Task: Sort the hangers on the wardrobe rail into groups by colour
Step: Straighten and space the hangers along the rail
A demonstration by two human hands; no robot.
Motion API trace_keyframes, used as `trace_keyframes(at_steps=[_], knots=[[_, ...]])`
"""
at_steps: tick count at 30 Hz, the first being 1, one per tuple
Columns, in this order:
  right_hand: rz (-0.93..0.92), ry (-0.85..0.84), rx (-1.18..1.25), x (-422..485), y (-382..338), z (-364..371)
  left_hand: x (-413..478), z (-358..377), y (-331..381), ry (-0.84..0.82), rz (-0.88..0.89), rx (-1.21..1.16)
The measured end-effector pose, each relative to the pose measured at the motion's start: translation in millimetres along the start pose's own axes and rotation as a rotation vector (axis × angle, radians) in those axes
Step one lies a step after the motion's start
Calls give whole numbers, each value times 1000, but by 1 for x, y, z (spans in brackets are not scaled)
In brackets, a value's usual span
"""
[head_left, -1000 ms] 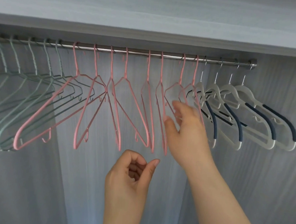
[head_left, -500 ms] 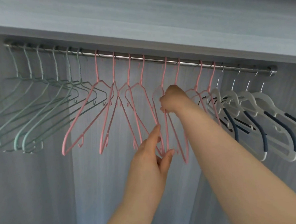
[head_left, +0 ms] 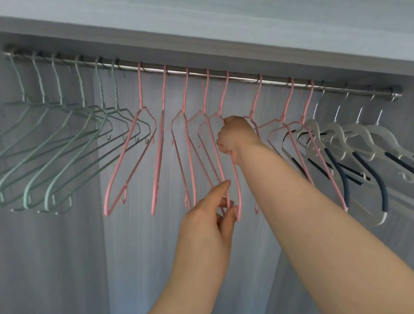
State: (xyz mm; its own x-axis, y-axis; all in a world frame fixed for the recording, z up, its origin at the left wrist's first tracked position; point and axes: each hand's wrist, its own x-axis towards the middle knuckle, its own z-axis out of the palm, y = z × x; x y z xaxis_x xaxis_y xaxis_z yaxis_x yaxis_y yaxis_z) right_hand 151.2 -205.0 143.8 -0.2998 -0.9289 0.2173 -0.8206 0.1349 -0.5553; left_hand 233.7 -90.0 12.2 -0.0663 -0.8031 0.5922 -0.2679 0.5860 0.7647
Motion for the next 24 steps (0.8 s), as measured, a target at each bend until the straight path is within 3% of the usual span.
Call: trace_keyframes(at_steps=[3, 7, 8, 11, 15, 19, 24], knots=[[24, -20, 2, -6, 0, 2, 1, -2, -2, 12, -1, -15], [-77, 5, -132, -4, -1, 3, 1, -3, -3, 8, -14, -27], [-95, 7, -97, -2, 3, 4, 1, -3, -4, 7, -18, -27], [-96, 26, 305, -8, 10, 8, 1, -3, -6, 11, -15, -19], [-119, 176, -43, -18, 13, -7, -1, -3, -7, 19, 16, 3], [-12, 355, -330, -17, 32, -34, -6, -2, -5, 18, 56, 38], [44, 104, -396, -18, 51, -37, -10, 0, -4, 44, 89, 34]])
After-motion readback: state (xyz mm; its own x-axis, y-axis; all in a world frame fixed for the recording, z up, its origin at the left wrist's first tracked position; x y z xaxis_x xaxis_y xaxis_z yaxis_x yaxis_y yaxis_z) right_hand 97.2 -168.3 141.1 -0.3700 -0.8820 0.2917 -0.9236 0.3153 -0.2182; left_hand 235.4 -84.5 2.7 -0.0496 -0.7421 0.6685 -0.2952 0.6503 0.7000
